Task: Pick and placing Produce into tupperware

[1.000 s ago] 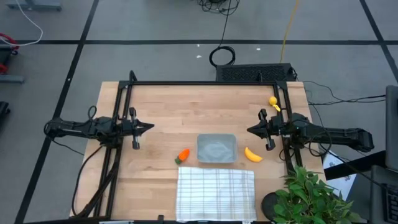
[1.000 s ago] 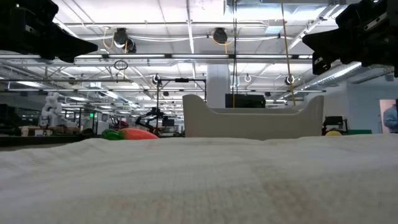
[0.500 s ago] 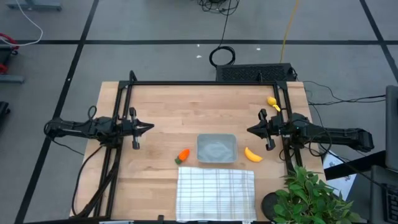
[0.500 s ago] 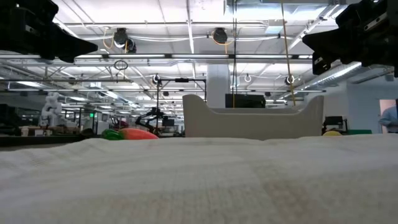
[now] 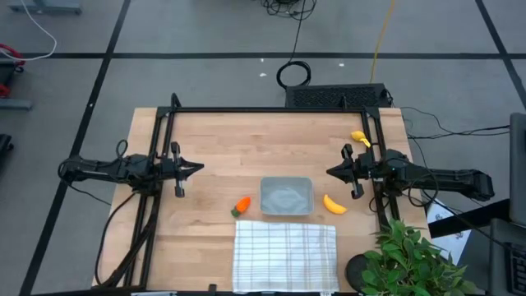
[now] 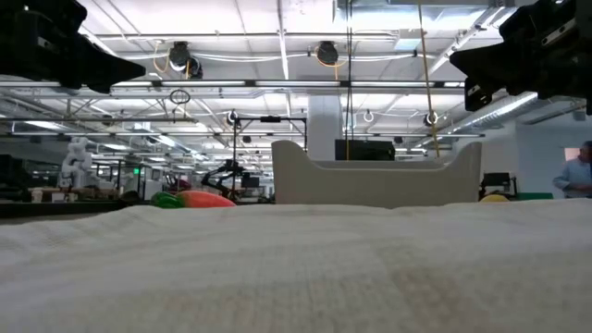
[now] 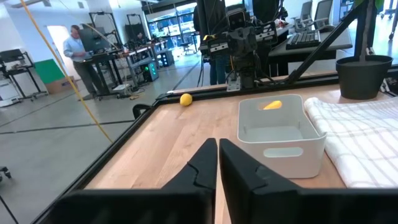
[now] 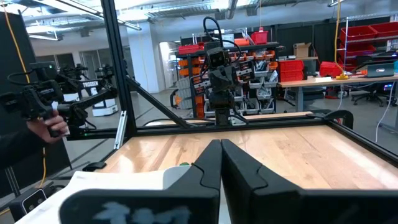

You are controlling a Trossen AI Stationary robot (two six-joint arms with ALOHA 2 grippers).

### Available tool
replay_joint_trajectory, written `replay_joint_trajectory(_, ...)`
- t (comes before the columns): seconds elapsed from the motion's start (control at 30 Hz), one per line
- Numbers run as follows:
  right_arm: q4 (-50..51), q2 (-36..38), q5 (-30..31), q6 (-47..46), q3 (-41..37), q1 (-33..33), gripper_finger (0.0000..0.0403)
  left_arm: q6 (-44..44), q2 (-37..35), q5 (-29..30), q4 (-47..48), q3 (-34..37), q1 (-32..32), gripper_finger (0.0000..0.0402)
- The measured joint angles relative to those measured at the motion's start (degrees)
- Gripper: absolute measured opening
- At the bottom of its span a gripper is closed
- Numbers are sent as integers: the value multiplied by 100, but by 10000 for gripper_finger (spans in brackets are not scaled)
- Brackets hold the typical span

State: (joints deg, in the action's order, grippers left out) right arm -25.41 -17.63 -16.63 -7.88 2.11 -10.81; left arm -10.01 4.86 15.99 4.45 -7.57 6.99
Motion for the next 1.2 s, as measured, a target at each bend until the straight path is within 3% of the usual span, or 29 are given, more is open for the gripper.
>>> replay_joint_trajectory(0.53,0,0,-1,0,0,0,0,456,0,0,-162,0,0,2)
replay_joint_trajectory(0.7,0,0,-1,2,0,2,0,468,0,0,-393,0,-1,15)
replay_joint_trajectory(1.2,-2,0,-1,319,0,0,0,1456,307,232,-627,0,-1,2)
